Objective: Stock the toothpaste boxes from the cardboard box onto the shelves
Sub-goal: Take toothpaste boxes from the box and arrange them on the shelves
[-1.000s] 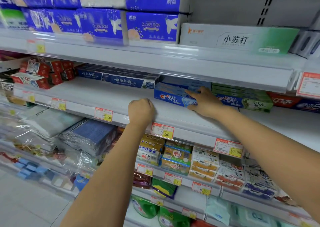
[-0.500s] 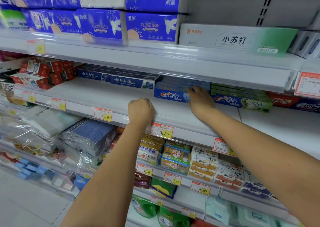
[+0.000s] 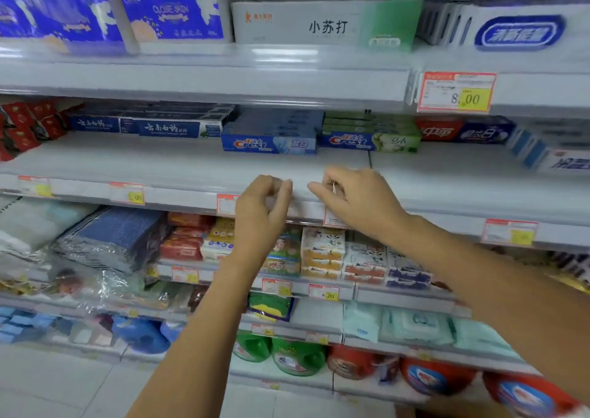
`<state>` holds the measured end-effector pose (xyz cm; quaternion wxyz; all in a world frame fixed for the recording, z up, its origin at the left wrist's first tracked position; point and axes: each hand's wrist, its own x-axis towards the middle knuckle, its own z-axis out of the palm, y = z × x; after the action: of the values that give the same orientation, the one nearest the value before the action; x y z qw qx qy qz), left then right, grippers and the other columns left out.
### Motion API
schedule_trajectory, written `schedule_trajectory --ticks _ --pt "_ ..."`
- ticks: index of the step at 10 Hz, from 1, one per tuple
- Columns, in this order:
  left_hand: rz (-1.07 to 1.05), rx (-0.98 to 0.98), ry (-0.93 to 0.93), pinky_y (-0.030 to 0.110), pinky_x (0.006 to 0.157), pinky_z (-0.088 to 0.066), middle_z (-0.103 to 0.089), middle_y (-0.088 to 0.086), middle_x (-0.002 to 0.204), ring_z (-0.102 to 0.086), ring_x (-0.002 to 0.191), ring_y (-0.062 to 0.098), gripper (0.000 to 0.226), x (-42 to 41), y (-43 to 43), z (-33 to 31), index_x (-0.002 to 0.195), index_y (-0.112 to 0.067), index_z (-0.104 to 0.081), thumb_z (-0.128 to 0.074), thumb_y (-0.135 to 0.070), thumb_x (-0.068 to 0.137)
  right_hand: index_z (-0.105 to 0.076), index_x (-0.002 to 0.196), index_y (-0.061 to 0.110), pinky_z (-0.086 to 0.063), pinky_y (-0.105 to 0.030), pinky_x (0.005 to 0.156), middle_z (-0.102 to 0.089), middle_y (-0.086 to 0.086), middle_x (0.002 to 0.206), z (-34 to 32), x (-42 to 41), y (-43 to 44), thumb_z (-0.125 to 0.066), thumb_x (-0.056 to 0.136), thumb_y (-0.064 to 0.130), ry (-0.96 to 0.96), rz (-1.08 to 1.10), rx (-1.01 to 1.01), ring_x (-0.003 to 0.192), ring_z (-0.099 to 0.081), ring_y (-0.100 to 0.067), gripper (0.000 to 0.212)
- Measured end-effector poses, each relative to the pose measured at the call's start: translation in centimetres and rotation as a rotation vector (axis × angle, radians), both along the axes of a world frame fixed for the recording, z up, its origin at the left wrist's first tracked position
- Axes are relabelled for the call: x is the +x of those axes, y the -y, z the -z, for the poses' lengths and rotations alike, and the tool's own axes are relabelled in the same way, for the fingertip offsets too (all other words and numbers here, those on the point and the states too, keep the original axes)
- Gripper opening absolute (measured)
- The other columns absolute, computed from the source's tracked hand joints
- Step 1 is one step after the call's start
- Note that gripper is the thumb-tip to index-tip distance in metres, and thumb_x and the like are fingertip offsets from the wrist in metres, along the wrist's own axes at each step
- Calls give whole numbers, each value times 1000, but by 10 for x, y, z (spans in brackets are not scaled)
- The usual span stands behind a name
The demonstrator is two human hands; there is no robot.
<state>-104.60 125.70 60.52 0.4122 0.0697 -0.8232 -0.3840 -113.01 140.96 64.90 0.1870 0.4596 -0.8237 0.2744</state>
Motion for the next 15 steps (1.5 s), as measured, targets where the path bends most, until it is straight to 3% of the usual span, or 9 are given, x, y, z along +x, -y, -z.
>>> schedule_trajectory --ticks 1,3,5,7,8,10,11,13,15 --pt "113 43 106 36 57 -40 -52 6 58 -49 58 17 50 8 -47 40 60 -6 -53 -46 -42 94 -50 64 12 -28 -26 45 -34 9 43 29 6 -55 -48 89 48 36 32 28 42 -39 -16 44" --pt "289 154 454 34 61 -43 -52 14 58 -55 60 23 62 26 -138 131 55 -2 -45 -44 -55 88 -50 65 19 -39 -30 45 -35 8 43 122 0 -168 -36 86 59 229 131 202 41 -43 -18 47" --pt "348 271 789 18 54 -39 -55 -6 57 -53 54 2 26 24 -238 203 68 -14 -52 -63 -21 90 -56 87 12 -41 -34 62 -61 -4 79 227 4 -288 -54 92 43 556 292 491 73 -57 -22 31" --pt "371 256 1006 20 70 -42 -62 -9 83 -58 79 6 20 11 -330 301 76 -27 -53 -65 -16 87 -36 68 29 -51 -41 73 -54 5 100 368 -4 -417 -63 70 27 767 497 661 99 -57 -25 28" --pt "365 261 1103 16 69 -43 -58 -6 88 -54 80 10 13 -2 -365 347 82 -22 -56 -58 -12 91 -37 67 27 -44 -33 84 -53 -4 110 421 -5 -456 -65 78 17 883 556 655 101 -55 -25 32" --pt "406 234 1224 5 60 -36 -56 -10 89 -50 83 5 11 -32 -406 457 87 -26 -55 -55 -18 94 -53 99 1 -36 -7 52 -50 -1 80 549 -6 -517 -62 80 2 1118 752 498 66 -49 -7 21" --pt "397 243 1288 11 65 -39 -54 -14 79 -56 81 9 17 -46 -423 506 76 -29 -51 -61 -26 90 -48 114 16 -53 -23 81 -57 2 103 606 -6 -529 -68 81 16 1140 764 591 98 -60 -15 38" --pt "474 233 1339 14 79 -39 -54 -13 110 -52 92 1 23 -61 -456 625 105 -34 -52 -65 -37 86 -25 140 29 -48 -38 98 -47 3 134 720 -18 -551 -74 76 22 1220 753 514 120 -52 -20 81" --pt "517 175 1361 29 94 -46 -55 1 125 -54 110 15 43 -74 -502 716 123 -24 -52 -69 -28 84 -34 140 15 -35 -38 107 -47 -6 138 800 -28 -555 -75 78 15 1368 783 354 129 -45 -25 74"
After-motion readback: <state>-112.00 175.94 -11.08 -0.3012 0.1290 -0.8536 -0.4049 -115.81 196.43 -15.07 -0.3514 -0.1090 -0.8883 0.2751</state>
